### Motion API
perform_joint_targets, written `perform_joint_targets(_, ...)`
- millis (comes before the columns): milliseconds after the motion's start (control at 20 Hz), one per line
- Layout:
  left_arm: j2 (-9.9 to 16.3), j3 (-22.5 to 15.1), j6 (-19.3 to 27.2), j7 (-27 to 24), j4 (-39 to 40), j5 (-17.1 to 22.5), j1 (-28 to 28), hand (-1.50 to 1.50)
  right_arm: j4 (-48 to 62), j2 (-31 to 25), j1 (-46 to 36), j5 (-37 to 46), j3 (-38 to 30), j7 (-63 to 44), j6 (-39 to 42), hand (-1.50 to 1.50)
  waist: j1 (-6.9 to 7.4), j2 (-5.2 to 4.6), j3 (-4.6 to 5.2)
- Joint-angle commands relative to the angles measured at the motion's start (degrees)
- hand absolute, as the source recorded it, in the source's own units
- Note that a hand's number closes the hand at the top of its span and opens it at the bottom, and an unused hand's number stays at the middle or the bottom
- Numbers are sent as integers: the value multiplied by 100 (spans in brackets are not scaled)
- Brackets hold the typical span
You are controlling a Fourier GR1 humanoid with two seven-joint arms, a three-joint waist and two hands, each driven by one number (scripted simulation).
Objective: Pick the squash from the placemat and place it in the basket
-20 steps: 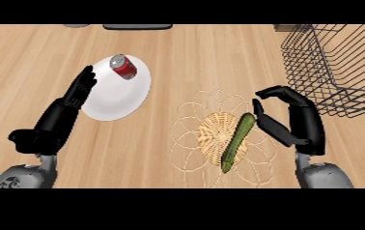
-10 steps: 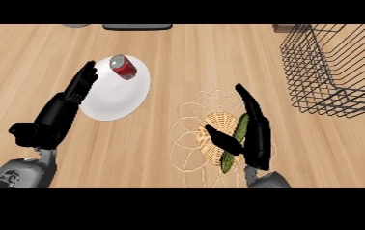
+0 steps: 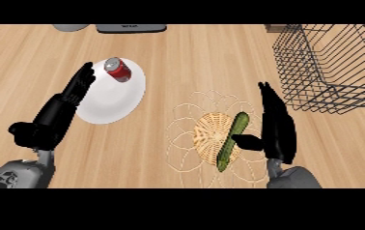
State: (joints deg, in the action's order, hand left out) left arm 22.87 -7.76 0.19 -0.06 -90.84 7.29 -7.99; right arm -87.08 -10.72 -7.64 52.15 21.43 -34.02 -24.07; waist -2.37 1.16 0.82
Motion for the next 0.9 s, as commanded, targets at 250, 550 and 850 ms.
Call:
perform_joint_targets(250,14,34,-68,-60,-19,14,121,0,-2133,90,-205,-395,503,-2787,3419,-150,26,-1,-43)
perform_joint_targets(550,34,49,-116,158,-405,82,215,0,-4041,130,-153,-793,373,-4381,4863,-150,130,-29,-66)
perform_joint_targets(850,-259,-23,-111,-182,144,-127,-16,0,-4407,-37,221,-701,117,-4144,4835,-150,168,-112,-74)
